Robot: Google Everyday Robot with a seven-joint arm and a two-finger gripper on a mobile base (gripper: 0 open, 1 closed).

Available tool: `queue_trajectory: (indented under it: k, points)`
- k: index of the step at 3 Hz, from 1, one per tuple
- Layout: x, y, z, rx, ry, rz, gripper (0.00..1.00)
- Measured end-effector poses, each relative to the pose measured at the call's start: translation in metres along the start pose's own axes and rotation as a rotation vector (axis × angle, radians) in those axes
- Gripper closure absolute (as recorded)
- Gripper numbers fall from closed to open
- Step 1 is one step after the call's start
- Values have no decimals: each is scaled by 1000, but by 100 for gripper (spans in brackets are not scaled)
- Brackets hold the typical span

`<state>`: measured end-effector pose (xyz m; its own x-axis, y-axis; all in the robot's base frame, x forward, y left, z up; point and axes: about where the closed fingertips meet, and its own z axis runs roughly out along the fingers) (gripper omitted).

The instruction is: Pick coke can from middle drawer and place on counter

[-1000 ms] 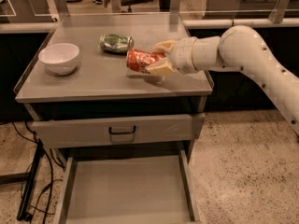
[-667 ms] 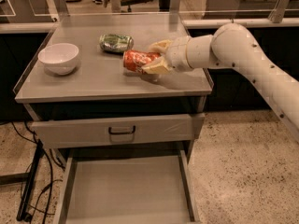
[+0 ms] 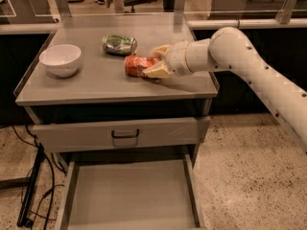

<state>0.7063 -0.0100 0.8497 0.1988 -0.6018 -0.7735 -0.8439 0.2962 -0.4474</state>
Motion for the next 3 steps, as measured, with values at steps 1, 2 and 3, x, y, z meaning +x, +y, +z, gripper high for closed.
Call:
queue_trajectory:
  k: [1,2,3]
  points:
    - [0,0,0,-1,1,1,86]
    - [0,0,0,-1,1,1,63]
    - [0,0,0,-1,1,1,39]
